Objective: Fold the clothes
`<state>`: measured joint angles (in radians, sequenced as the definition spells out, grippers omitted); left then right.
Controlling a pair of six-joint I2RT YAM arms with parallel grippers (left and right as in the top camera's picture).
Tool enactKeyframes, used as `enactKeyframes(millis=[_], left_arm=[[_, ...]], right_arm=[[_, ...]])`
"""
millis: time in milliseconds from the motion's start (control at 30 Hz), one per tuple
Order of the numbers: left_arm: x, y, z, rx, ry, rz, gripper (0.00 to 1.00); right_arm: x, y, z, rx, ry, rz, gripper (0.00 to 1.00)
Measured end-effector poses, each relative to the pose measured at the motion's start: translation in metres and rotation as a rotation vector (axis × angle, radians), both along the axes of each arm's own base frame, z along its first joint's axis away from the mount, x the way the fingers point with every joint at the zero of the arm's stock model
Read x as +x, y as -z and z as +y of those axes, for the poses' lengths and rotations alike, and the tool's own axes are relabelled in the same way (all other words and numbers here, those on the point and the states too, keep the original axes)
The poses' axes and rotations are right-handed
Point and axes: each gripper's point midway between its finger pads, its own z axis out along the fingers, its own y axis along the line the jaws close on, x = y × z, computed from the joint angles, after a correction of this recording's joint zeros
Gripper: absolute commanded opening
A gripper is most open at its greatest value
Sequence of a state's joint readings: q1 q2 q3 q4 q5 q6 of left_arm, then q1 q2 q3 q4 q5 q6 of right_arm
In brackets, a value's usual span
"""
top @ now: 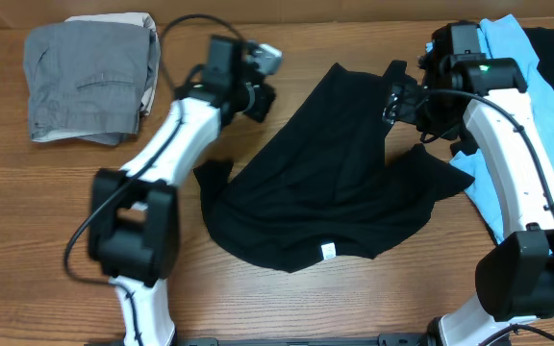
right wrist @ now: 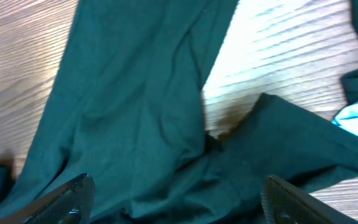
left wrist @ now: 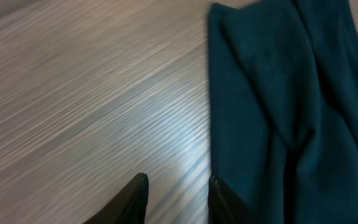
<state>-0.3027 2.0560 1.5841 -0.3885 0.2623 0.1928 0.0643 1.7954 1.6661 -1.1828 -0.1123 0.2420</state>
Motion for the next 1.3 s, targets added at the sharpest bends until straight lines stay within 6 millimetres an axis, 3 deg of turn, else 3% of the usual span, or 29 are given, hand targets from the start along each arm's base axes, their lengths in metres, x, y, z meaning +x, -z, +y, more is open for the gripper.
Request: enactKeyframes(millis=[133,233,400,567,667,767,933,1067,1300], left_arm=[[0.012,0.031,-0.037,0.055,0.056,0.018,0.36],[0.019,0.052,-0.052,0.085,0.072,0.035,0.38],[0.021,0.074,-0.052,0.107,0.071,0.065,0.66],[0.017,0.083,-0.052,0.118,0.09,0.088,0.71],[0.013,0.092,-0.053,0.121,0.1,0.113,0.64],[0.011,0.097,-0.054,0.131,0.118,0.119,0.4],[0.006,0.1,-0.06,0.142,0.144,0.127,0.16],[0.002,0.101,-0.064,0.18,0.143,0.124,0.04],[0.005,0.1,-0.059,0.334,0.062,0.068,0.04]], right_arm=[[-0.003,0.002,-0.011,-0.001,0.026,0.019,0.89],[-0.005,0.002,-0.013,-0.002,0.032,0.026,0.89],[-0.005,0.002,-0.013,-0.002,0.03,0.025,0.89],[-0.005,0.002,-0.013,-0.002,0.03,0.025,0.89],[-0.005,0.002,-0.013,-0.002,0.029,0.025,0.89],[-0.005,0.002,-0.013,-0.002,0.029,0.025,0.89],[-0.005,0.002,-0.013,-0.003,0.027,0.025,0.84],[-0.005,0.002,-0.013,-0.003,0.026,0.026,0.84],[-0.006,0.003,-0.014,-0.008,0.027,0.032,0.82]])
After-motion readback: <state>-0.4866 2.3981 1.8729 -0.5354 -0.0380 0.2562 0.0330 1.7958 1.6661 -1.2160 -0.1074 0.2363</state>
